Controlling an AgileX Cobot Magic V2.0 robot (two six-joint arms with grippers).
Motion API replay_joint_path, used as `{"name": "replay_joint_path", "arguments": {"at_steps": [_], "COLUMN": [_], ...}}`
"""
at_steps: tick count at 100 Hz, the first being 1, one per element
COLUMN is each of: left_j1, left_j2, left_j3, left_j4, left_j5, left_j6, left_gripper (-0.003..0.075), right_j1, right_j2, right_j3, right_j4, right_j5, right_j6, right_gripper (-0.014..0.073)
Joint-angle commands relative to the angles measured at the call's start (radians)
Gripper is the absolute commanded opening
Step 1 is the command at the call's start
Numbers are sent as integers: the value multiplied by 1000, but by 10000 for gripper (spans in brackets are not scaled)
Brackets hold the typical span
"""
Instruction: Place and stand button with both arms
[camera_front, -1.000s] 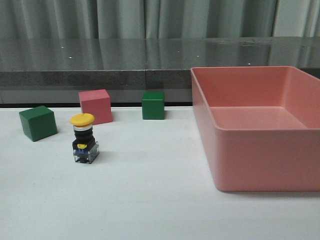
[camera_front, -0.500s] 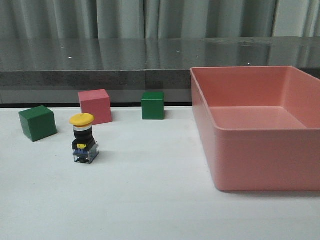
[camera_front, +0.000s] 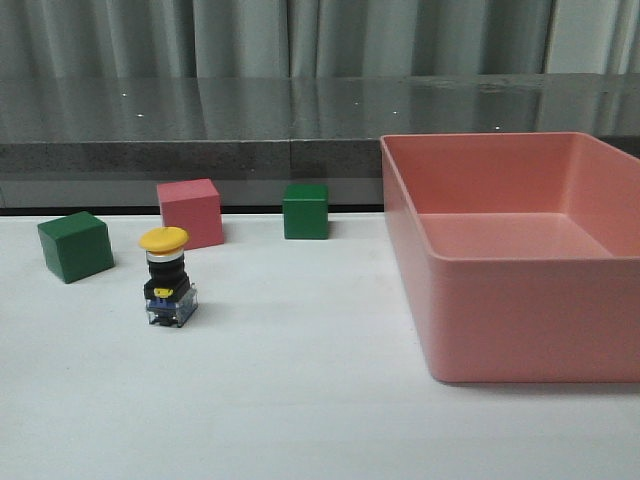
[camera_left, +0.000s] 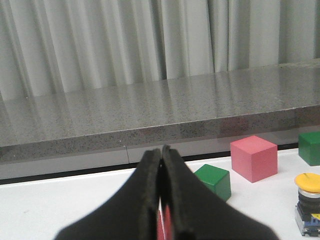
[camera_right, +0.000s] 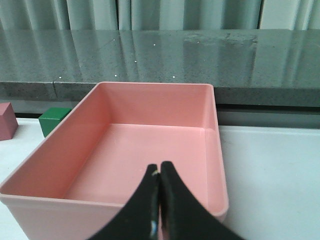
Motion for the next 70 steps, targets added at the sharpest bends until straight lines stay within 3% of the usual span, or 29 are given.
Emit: {"name": "replay_joint_path", "arguments": {"at_steps": [1,15,70], "left_j1": [1,1,1], "left_j2": [-30,-30,-30], "left_j3": [45,45,45], "left_j4": [-6,-6,-6], "left_j5": [-82,-82,-82], "left_j6": [-8,-8,-8], "left_gripper": [-20,-20,-20], "right_j1": [0,0,0], "right_j2": [-60,-180,-169], "right_j3": [31,84,84], "right_j4": [-13,3,8], "right_j5": [-112,-100,-126], "right_j6": [8,8,8], "right_gripper": [-61,-61,-61]}}
